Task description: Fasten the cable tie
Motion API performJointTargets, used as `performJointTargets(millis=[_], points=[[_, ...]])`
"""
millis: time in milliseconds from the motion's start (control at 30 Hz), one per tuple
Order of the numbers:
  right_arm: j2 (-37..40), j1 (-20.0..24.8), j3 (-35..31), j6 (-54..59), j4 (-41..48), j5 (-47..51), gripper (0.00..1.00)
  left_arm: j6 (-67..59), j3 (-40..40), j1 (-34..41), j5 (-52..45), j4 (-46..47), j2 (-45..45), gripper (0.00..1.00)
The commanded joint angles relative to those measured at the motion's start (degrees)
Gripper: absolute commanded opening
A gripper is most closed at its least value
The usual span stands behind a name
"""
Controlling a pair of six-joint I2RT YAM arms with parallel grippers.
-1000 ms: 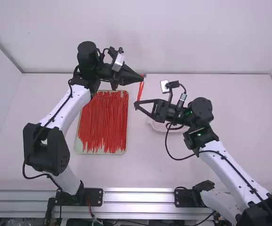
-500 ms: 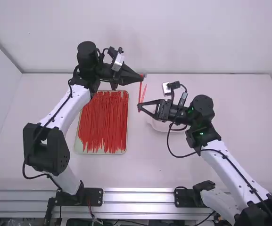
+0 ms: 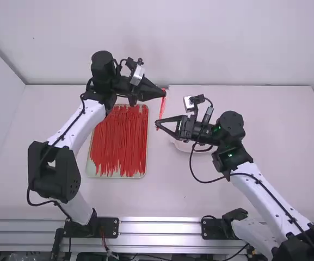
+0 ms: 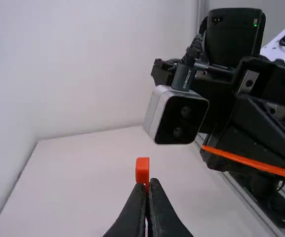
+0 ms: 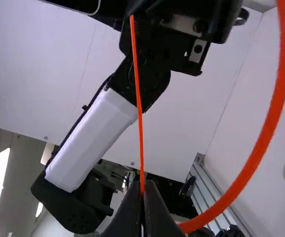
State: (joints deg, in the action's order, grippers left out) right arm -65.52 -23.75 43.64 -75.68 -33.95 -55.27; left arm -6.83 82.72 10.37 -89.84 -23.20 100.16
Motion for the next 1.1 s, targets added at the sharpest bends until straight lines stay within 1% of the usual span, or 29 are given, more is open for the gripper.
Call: performJointTargets(millis=[0,67,433,667,867,1067], points=[[0.26,-0.37,1.36,-0.63,-0.31,-0.39,0.00,-0.68,-0.98,0.37,0.09,-1.07,-0.50,0.02],[0.26,-0.22,1.36,-0.61,-0.20,-0.39,0.00,-0.11,-1.70,0.48,0.09,-2.73,-0.50,0.02],[0.26,-0.31,1.36,-0.63,0.20,-0.42,0.00,-0.07,-1.79,2.82,0.09,-3.93,-0.50,0.02],[0.26,-0.13,1.36,-0.61,0.35,-0.87,0.00,-0.04,-1.79,2.21,0.09,-4.26,-0.52,0.02],[0.26,1.31,1.36,-0.61,0.39,-1.77,0.00,-0.09,-1.79,1.68,0.09,-4.37,-0.52,0.02],[0.26,1.31,1.36,-0.59,0.35,-1.68,0.00,-0.04,-1.79,1.31,0.09,-4.55,-0.52,0.02]])
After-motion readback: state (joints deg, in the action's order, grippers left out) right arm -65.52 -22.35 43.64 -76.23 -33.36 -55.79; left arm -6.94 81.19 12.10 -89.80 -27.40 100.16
